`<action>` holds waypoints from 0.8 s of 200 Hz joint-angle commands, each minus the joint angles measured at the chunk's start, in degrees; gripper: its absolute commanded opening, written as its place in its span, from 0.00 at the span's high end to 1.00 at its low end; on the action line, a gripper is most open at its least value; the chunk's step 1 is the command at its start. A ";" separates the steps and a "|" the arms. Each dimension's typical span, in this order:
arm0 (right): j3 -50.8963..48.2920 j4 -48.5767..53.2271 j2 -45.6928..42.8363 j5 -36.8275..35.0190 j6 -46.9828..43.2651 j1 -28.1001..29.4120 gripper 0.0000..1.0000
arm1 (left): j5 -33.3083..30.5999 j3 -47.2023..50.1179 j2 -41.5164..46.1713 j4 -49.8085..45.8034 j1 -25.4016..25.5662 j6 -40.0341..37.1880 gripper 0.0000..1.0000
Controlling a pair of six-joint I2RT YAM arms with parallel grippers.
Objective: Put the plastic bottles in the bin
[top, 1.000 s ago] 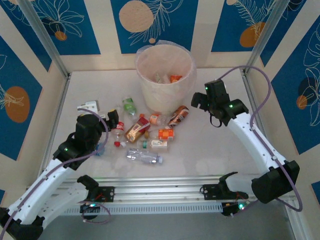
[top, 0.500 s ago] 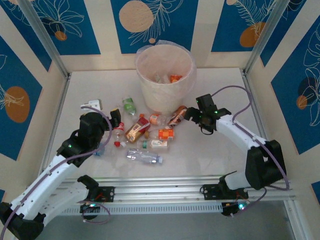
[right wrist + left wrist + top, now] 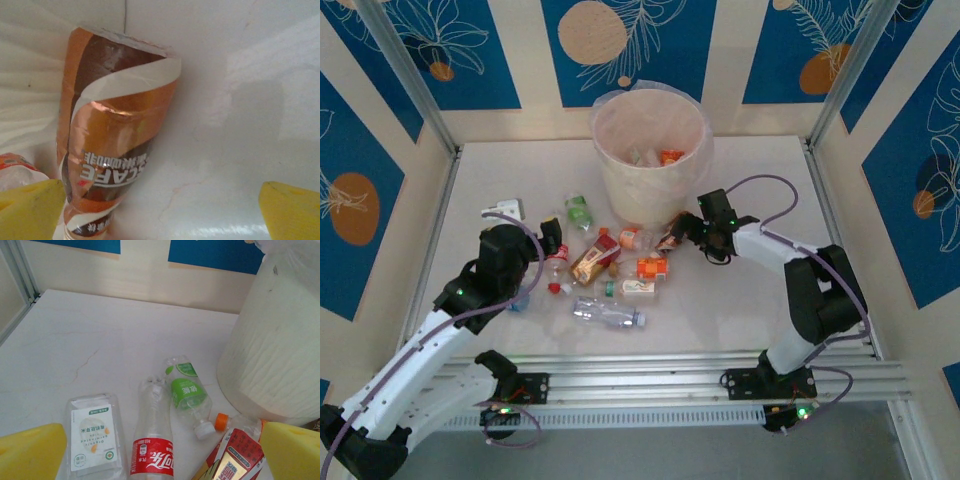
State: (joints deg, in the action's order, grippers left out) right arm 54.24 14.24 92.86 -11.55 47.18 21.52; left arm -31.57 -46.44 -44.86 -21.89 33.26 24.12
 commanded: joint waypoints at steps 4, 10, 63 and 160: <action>2.09 -2.83 1.57 1.45 0.64 0.28 0.00 | -0.19 0.20 0.01 0.82 0.32 0.84 0.00; 2.33 -3.11 2.07 1.68 0.42 0.28 0.00 | -0.09 0.16 -0.01 0.86 0.39 0.84 0.01; 3.04 -4.95 4.41 2.73 0.20 0.46 0.00 | -0.26 -0.06 0.04 0.73 0.36 0.75 0.00; 3.51 -1.04 7.23 0.84 -0.20 -2.12 0.06 | -0.20 -0.59 -0.41 0.88 0.32 0.31 0.01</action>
State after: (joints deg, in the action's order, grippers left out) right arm 57.23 11.11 99.96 -10.07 47.13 20.80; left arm -31.57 -46.44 -45.41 -21.89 33.26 24.10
